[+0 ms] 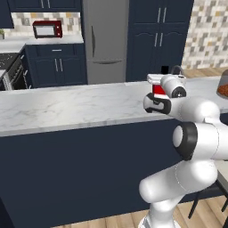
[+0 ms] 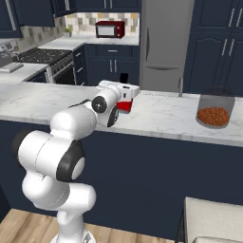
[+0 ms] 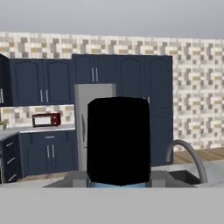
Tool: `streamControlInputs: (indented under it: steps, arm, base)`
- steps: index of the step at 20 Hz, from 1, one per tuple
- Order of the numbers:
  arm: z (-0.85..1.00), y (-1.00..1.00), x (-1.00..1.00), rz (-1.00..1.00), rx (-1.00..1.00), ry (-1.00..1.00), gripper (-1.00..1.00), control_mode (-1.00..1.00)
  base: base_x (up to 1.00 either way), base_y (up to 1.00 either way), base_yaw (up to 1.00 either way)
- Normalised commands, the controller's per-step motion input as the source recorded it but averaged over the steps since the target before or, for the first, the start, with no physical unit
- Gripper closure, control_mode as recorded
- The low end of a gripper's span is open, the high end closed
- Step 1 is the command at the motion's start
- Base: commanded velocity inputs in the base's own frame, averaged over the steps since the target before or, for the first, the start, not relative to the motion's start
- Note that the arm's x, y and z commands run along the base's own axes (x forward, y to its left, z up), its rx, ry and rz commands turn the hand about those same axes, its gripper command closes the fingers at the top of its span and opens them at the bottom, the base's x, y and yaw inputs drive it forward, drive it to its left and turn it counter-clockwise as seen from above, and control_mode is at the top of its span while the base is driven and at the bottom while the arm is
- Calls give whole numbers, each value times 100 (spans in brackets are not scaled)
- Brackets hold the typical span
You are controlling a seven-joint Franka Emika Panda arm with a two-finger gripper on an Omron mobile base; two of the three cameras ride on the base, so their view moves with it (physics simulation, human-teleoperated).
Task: Open the cabinet directly in front. Then move the liquor and the cup to the dining counter with the jar on it.
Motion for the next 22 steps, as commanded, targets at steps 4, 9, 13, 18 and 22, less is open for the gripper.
streamControlInputs:
  steps: [4, 9, 13, 18, 22]
  arm:
    - [-3, 0, 0, 0, 0, 0, 100, -100]
    - [0, 0, 0, 0, 0, 0, 100, -100]
    - [0, 0, 0, 0, 0, 0, -100, -100]
    - [0, 0, 0, 0, 0, 0, -100, -100]
    - [30, 0, 0, 0, 0, 1, -100, -100]
  base:
    - [0, 0, 0]
    - [0, 0, 0]
    - [0, 0, 0]
    - [0, 0, 0]
    - [0, 0, 0]
